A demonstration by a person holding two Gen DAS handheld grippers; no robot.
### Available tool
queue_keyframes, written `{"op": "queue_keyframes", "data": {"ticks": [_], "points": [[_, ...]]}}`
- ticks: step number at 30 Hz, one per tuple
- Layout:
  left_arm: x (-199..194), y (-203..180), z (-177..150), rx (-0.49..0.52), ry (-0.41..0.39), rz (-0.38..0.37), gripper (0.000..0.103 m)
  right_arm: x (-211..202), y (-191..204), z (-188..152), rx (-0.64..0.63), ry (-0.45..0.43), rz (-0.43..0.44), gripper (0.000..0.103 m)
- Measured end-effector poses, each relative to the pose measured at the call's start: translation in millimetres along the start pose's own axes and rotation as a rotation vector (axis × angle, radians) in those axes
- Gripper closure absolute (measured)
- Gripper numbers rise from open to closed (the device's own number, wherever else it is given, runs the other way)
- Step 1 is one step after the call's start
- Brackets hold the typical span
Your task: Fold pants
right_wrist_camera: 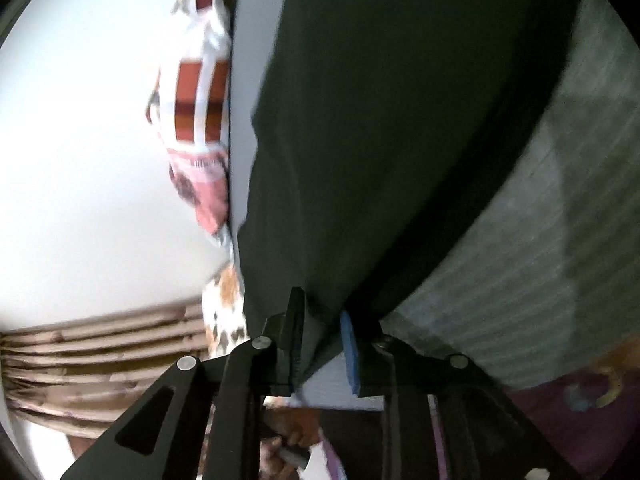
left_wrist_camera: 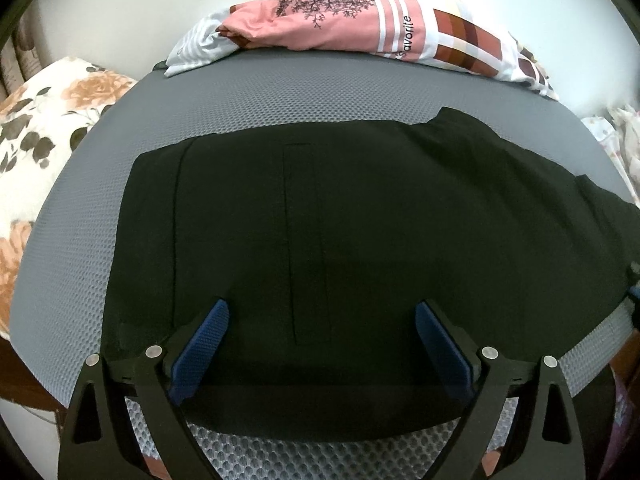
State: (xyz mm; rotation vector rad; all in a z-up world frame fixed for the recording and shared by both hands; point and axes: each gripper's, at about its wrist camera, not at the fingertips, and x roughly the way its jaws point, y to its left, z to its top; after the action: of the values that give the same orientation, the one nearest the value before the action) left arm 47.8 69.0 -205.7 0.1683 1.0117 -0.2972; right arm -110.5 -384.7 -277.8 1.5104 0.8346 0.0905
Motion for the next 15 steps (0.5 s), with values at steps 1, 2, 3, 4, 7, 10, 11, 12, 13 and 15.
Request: {"op": "queue_keyframes", "data": {"ticks": [1,2,3,4,7,10,11,12,13,15], "points": [[0,0,0,0.001,-0.002,0.001,0.008,-11,-2,6,0.008,-0.03,0.009,0.082],[1,0,-1,0.002,-0.005,0.002,0.007,-20,-5,11,0.02,-0.056,0.011,0.083],[1,-1,-1,0.002,-0.006,0.003,0.006,-30,-7,16,0.027,-0.088,0.009,0.085],[2,-1,-1,0.003,-0.008,0.003,0.006,-38,-8,21,0.018,-0.114,0.006,0.087],[2,-2,-1,0.004,-0.01,0.006,0.005,-46,-4,29,-0.033,-0.131,-0.03,0.096],[2,-2,-1,0.003,-0.011,0.006,0.005,-50,-3,24,-0.046,-0.127,-0.038,0.098],[2,-2,-1,0.005,-0.012,0.007,0.005,-51,-2,21,-0.063,-0.126,-0.046,0.098],[2,-2,-1,0.006,-0.015,0.009,0.005,-52,-3,20,-0.075,-0.123,-0.057,0.098],[2,-2,-1,0.007,-0.018,0.009,0.005,-53,-6,21,-0.078,-0.12,-0.069,0.101],[-1,-1,2,0.006,-0.011,0.0,0.005,-52,-10,20,-0.072,-0.121,-0.059,0.102]]}}
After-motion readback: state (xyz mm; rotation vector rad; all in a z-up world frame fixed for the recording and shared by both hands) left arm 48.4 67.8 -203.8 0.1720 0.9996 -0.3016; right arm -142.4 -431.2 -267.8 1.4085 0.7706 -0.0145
